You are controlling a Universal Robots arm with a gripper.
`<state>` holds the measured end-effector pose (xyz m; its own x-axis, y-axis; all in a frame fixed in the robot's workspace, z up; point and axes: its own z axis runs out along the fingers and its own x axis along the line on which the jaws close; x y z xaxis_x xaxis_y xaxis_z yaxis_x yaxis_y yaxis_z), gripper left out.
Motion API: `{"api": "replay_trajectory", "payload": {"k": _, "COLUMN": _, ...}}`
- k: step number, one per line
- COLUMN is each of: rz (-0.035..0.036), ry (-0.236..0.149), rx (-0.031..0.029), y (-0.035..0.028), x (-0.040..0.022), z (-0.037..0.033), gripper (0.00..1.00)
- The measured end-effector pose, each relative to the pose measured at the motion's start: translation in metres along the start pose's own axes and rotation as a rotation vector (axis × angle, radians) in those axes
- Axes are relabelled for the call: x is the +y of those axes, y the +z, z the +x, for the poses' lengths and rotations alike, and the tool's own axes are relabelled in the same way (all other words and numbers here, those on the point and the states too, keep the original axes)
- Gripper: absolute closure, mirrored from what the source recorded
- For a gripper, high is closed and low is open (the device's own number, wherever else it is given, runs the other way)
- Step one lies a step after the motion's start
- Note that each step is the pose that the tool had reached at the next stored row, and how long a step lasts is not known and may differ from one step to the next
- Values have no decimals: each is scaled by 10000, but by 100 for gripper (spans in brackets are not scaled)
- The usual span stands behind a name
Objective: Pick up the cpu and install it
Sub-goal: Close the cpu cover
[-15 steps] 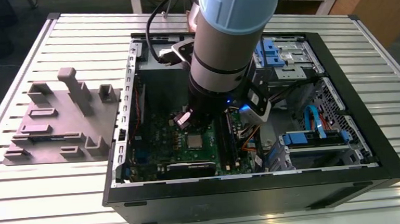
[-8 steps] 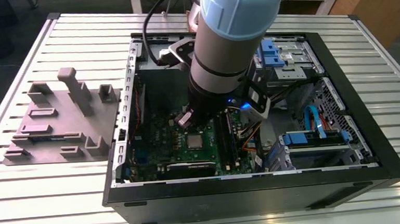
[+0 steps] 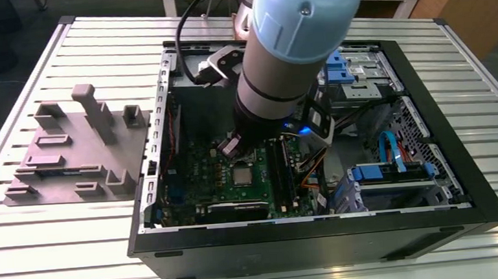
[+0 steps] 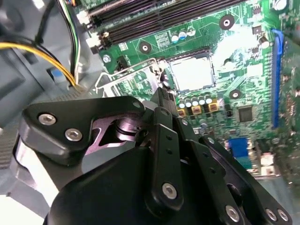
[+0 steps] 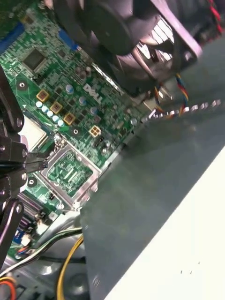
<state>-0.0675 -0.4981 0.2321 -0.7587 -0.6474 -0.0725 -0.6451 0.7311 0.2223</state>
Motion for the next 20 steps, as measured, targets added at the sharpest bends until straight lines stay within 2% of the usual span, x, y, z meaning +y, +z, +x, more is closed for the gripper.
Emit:
{"api": "replay_trajectory", "payload": {"k": 3, "rz": -38, "ry": -514, "rx": 118, "y": 10, "x": -3, "z": 0, "gripper": 89}}
{"api": "replay_trajectory", "payload": {"k": 4, "rz": -44, "ry": -608, "rx": 139, "y": 11, "x": -6, "z": -3, "gripper": 89}}
{"api": "replay_trajectory", "payload": {"k": 6, "rz": -56, "ry": -663, "rx": 142, "y": 11, "x": -19, "z": -17, "gripper": 89}}
{"api": "replay_trajectory", "payload": {"k": 11, "rz": -96, "ry": -688, "rx": 111, "y": 4, "x": -89, "z": -101, "gripper": 89}}
{"api": "replay_trajectory", "payload": {"k": 12, "rz": -121, "ry": -696, "rx": 90, "y": 3, "x": -96, "z": -108, "gripper": 89}}
{"api": "replay_trajectory", "payload": {"k": 13, "rz": -213, "ry": -725, "rx": 10, "y": 3, "x": -100, "z": -113, "gripper": 89}}
{"api": "replay_trajectory", "payload": {"k": 18, "rz": -879, "ry": -900, "rx": -572, "y": 0, "x": -120, "z": -138, "gripper": 89}}
{"api": "replay_trajectory", "payload": {"k": 20, "rz": -969, "ry": -912, "rx": -654, "y": 6, "x": -145, "z": -164, "gripper": 89}}
